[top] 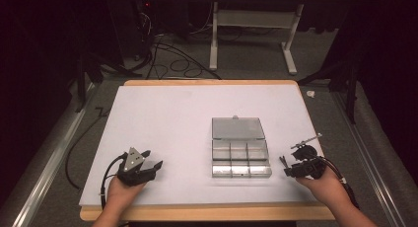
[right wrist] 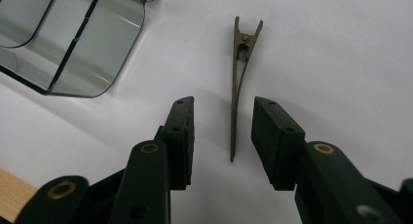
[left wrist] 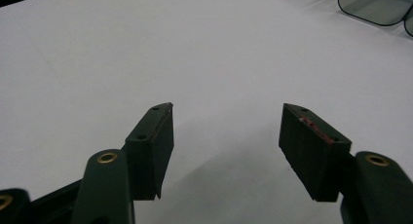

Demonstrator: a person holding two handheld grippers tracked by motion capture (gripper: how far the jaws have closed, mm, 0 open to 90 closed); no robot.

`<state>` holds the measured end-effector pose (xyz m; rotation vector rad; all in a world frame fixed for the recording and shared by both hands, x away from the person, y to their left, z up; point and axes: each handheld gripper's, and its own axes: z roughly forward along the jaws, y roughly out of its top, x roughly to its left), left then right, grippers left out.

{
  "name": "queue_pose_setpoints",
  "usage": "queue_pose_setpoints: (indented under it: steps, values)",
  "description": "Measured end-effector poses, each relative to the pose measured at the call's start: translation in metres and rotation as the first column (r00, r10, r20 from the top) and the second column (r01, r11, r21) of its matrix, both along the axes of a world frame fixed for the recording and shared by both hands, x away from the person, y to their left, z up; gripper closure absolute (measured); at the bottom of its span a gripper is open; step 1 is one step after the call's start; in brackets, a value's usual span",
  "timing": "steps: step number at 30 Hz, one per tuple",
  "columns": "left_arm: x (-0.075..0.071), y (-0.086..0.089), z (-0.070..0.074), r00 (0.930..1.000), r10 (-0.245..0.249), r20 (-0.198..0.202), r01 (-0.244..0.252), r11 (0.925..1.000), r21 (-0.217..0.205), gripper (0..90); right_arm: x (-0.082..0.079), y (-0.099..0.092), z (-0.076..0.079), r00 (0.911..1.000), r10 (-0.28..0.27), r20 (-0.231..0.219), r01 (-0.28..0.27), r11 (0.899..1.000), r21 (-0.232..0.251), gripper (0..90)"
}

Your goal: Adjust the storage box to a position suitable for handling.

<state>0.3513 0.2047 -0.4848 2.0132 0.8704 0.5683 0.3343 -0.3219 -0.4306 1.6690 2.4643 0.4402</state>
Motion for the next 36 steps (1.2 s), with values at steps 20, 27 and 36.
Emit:
queue_pose_setpoints:
  steps: [20, 27, 36]
  values:
    - [0.0, 0.0, 0.0, 1.0, -0.006, -0.001, 0.006, 1.0, 0.002, 38.0, 0.02, 0.003, -0.004, 0.9973, 0.027, -0.068, -0.03, 0.999, -0.038, 66.9]
    - [0.0, -0.001, 0.0, 1.0, -0.009, -0.003, 0.009, 1.0, 0.003, 38.1, 0.027, 0.005, -0.001, 0.9962, 0.034, -0.08, -0.037, 0.999, -0.036, 69.9]
    - [0.0, -0.001, 0.0, 0.9999, -0.01, -0.002, 0.01, 0.9999, 0.005, 38.1, 0.03, 0.006, -0.007, 0.9941, 0.031, -0.104, -0.037, 0.998, -0.058, 73.4]
